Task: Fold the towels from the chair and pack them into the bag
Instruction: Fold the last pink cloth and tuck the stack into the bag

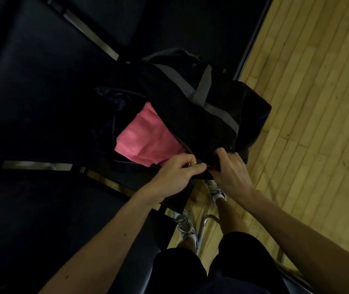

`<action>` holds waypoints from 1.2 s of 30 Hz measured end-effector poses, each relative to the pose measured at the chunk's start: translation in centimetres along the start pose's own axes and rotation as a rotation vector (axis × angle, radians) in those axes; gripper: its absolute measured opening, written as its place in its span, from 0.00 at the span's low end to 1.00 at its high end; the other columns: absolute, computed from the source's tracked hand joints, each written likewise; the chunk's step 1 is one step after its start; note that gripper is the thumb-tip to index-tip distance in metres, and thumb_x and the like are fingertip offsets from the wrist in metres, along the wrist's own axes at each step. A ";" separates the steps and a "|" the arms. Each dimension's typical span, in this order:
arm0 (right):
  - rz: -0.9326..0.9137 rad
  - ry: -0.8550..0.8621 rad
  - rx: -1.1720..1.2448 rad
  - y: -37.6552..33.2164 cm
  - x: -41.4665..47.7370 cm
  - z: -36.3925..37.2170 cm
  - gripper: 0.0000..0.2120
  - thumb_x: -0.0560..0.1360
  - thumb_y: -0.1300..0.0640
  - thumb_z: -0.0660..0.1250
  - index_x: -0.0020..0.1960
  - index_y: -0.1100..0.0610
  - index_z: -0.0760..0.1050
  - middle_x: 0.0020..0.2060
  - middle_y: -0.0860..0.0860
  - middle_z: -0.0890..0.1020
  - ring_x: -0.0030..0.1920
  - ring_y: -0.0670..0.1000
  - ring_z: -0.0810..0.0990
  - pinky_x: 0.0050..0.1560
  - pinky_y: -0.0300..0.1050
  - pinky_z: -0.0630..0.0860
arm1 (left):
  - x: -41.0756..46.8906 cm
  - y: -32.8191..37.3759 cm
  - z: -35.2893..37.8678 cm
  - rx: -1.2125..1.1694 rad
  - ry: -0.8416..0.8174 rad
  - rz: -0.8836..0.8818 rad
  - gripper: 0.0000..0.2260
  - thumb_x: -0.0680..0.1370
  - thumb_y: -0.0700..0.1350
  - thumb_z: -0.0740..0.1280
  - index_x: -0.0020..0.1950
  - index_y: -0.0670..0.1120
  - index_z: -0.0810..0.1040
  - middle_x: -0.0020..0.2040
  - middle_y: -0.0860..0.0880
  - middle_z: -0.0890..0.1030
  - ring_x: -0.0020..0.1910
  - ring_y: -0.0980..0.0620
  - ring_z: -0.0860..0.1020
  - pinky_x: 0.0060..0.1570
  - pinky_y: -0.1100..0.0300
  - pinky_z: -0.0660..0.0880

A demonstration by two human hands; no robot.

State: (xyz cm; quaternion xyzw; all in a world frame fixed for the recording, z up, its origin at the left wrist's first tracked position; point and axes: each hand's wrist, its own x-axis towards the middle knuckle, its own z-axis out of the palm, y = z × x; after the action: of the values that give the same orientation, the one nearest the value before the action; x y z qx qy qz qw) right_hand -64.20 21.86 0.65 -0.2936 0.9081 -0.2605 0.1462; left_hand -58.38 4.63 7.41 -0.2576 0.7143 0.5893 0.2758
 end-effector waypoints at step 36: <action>-0.169 -0.316 -0.413 -12.2 7.6 6.3 0.19 0.76 0.48 0.71 0.60 0.58 0.72 0.53 0.55 0.78 0.53 0.55 0.79 0.42 0.47 0.75 | -0.2 -6.5 -9.4 0.387 0.337 0.072 0.09 0.82 0.48 0.66 0.50 0.43 0.82 0.51 0.48 0.77 0.48 0.50 0.79 0.50 0.55 0.77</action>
State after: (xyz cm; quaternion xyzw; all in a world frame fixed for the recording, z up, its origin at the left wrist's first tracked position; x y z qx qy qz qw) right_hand -61.92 6.37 1.44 -0.4290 0.8801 -0.0319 0.2009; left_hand -54.54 -5.71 4.42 -0.2688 0.8583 0.4001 0.1759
